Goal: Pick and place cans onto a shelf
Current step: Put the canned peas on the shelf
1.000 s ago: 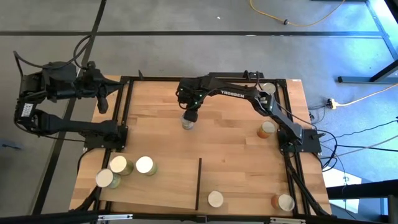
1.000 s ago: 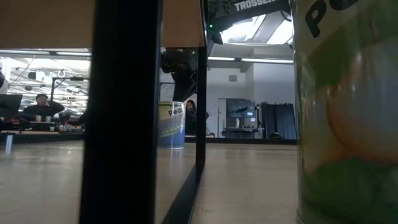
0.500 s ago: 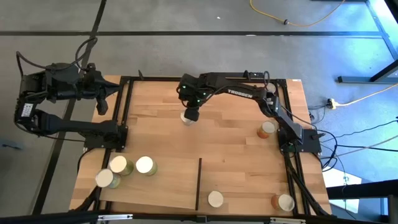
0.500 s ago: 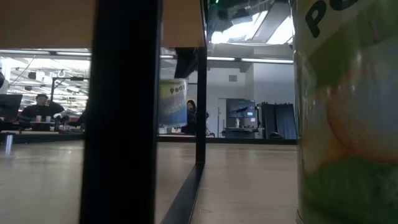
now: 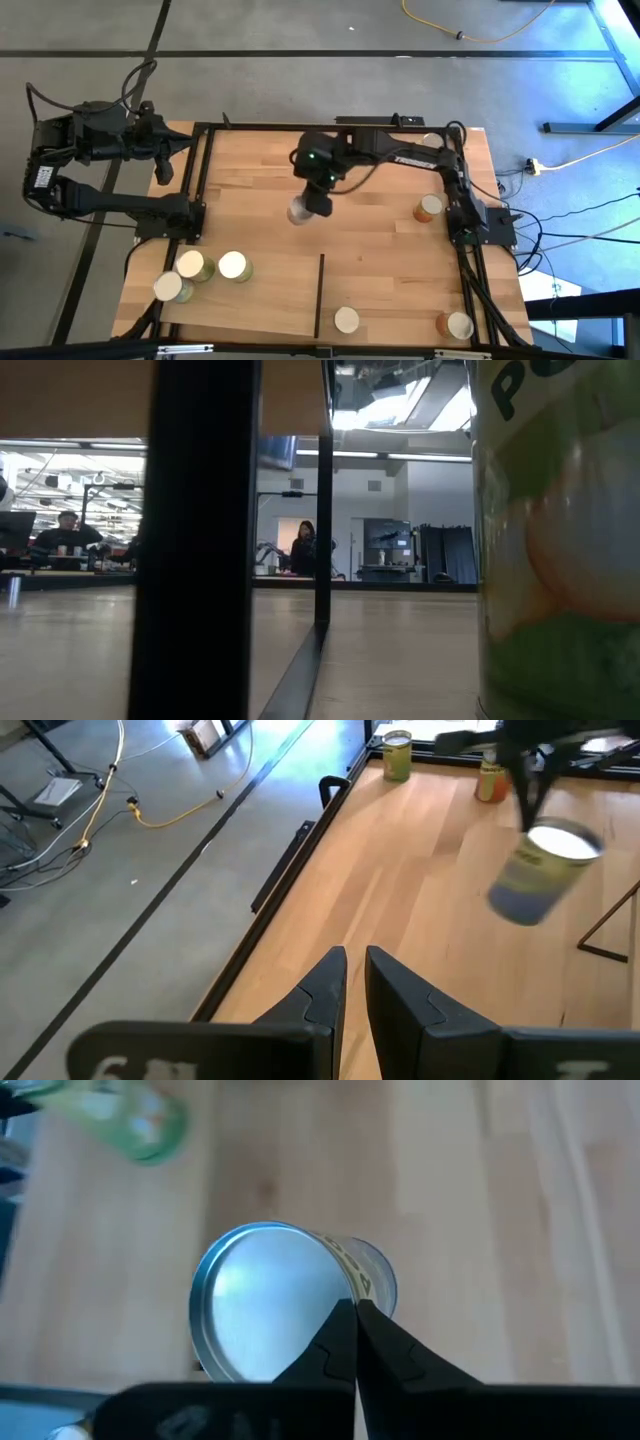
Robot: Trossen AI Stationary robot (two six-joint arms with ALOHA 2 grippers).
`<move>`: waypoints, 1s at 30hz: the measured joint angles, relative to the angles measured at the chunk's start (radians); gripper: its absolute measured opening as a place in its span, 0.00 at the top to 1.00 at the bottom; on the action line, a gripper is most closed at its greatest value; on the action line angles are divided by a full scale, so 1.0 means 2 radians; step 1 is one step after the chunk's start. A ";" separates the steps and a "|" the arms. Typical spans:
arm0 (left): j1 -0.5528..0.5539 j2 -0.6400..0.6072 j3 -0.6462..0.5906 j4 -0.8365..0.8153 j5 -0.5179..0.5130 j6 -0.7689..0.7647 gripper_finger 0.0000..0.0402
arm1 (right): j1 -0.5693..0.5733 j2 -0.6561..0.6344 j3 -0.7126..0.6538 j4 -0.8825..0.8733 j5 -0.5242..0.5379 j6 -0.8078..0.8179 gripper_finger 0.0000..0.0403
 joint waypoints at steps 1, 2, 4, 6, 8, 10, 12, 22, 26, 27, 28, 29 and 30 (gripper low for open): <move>0.000 0.000 0.000 0.000 0.000 -0.001 0.92 | 0.007 -0.003 0.000 0.000 -0.001 0.000 1.00; 0.000 0.000 0.000 0.000 0.000 -0.002 0.92 | 0.012 -0.005 0.000 0.000 -0.003 -0.001 1.00; 0.000 0.000 0.000 0.000 0.000 -0.005 0.92 | 0.023 -0.007 0.000 -0.001 -0.020 -0.008 1.00; 0.000 0.000 0.000 0.000 0.000 -0.006 0.92 | 0.035 -0.007 0.000 -0.004 -0.043 -0.027 1.00; 0.000 0.000 0.000 0.000 0.000 -0.006 0.92 | 0.048 -0.007 0.000 -0.010 -0.057 -0.044 1.00; 0.000 0.000 0.000 0.001 0.000 -0.006 0.92 | 0.058 -0.007 0.000 -0.010 -0.067 -0.056 1.00; 0.000 0.001 0.000 0.001 0.000 -0.012 0.92 | 0.065 -0.008 0.000 -0.011 -0.074 -0.066 1.00; 0.000 0.001 0.000 0.001 0.000 -0.045 0.92 | 0.096 -0.010 0.000 -0.005 -0.097 -0.121 1.00; 0.000 0.001 0.000 0.001 0.000 -0.045 0.92 | 0.103 -0.010 0.000 0.006 -0.096 -0.120 1.00; 0.000 0.001 0.000 0.001 0.000 -0.045 0.92 | 0.104 -0.010 0.000 0.013 -0.096 -0.120 1.00; 0.000 0.001 0.000 0.001 0.000 -0.045 0.92 | 0.106 -0.010 0.000 0.019 -0.096 -0.120 1.00; 0.000 0.001 0.000 0.001 0.000 -0.045 0.92 | 0.106 -0.010 0.000 0.024 -0.096 -0.118 1.00; 0.000 0.001 0.000 0.001 0.000 -0.045 0.92 | 0.107 -0.010 0.000 0.029 -0.096 -0.117 1.00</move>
